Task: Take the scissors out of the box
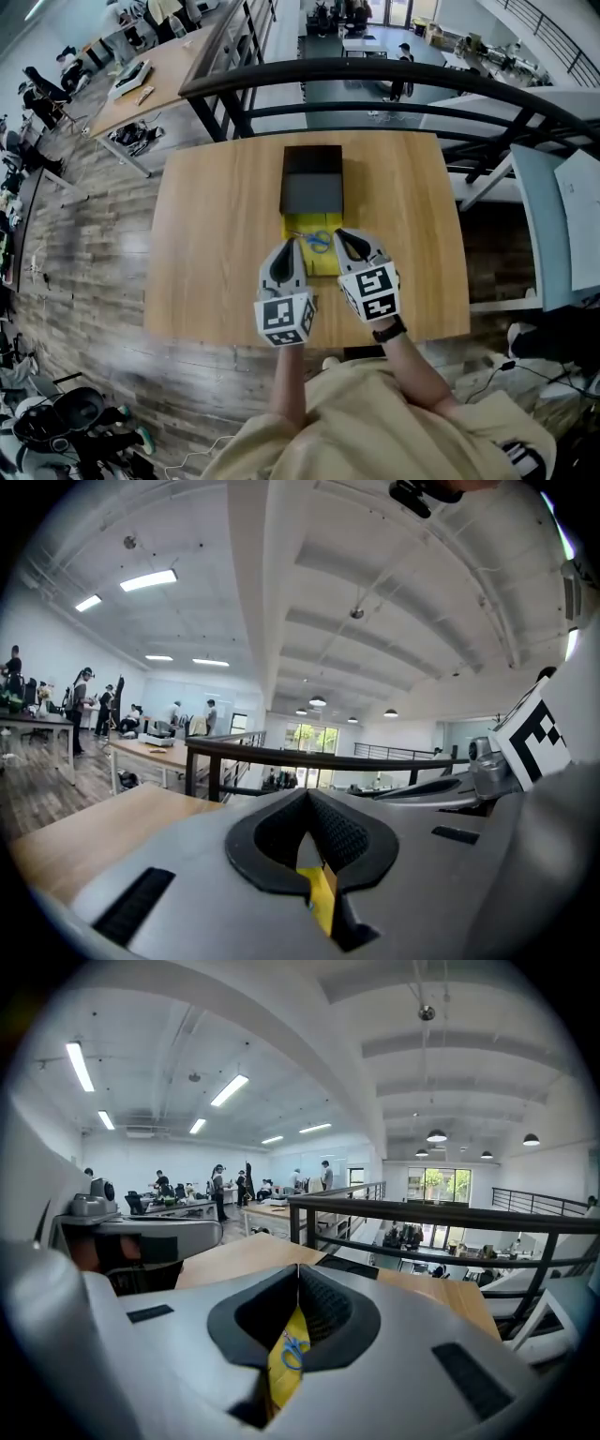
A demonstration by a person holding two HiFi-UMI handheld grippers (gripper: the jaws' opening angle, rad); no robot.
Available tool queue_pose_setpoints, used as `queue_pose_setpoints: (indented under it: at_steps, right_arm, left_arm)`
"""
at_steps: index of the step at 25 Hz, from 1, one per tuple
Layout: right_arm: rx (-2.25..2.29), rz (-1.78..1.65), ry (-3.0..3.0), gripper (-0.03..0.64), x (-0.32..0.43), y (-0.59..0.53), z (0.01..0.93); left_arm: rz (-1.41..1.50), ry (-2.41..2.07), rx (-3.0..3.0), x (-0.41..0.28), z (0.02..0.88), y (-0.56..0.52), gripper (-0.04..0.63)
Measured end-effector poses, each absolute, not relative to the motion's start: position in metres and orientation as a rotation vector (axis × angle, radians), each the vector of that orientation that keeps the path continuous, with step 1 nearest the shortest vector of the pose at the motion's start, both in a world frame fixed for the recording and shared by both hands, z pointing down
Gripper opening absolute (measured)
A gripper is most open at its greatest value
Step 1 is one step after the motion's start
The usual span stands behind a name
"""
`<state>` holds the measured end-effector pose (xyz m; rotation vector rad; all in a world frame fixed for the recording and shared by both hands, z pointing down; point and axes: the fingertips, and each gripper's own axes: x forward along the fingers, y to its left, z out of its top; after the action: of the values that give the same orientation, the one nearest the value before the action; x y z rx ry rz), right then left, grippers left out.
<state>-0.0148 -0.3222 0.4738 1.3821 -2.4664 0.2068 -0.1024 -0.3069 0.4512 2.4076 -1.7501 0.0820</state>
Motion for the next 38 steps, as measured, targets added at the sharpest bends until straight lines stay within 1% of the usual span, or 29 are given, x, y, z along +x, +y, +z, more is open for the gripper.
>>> queue_pose_setpoints:
  at_steps: [5,9,19,27,36,38]
  right_arm:
    - [1.252,0.199,-2.546,0.015,-0.038,-0.343,0.478]
    - [1.195,0.219,-2.519,0.015,-0.046,-0.356,0.496]
    - [0.919,0.286,-2.387,0.015,-0.059,-0.380,0.564]
    - [0.710,0.250,-2.263,0.015,-0.075,-0.382,0.619]
    - [0.584,0.284,-2.168,0.017,-0.077,-0.389,0.671]
    - [0.568,0.279,-2.140,0.027,-0.077,-0.391,0.681]
  left_arm:
    - [0.054,-1.716,2.348,-0.107,0.462,-0.332,0.009]
    - [0.094,-1.714,2.336,-0.109,0.476,-0.349,0.011]
    - [0.148,-1.699,2.260,-0.119,0.526,-0.379,0.011]
    - [0.170,-1.665,2.243,-0.128,0.547,-0.398,0.011]
    - [0.191,-1.630,2.183,-0.135,0.582,-0.402,0.011]
    - [0.189,-1.630,2.174,-0.139,0.587,-0.406,0.009]
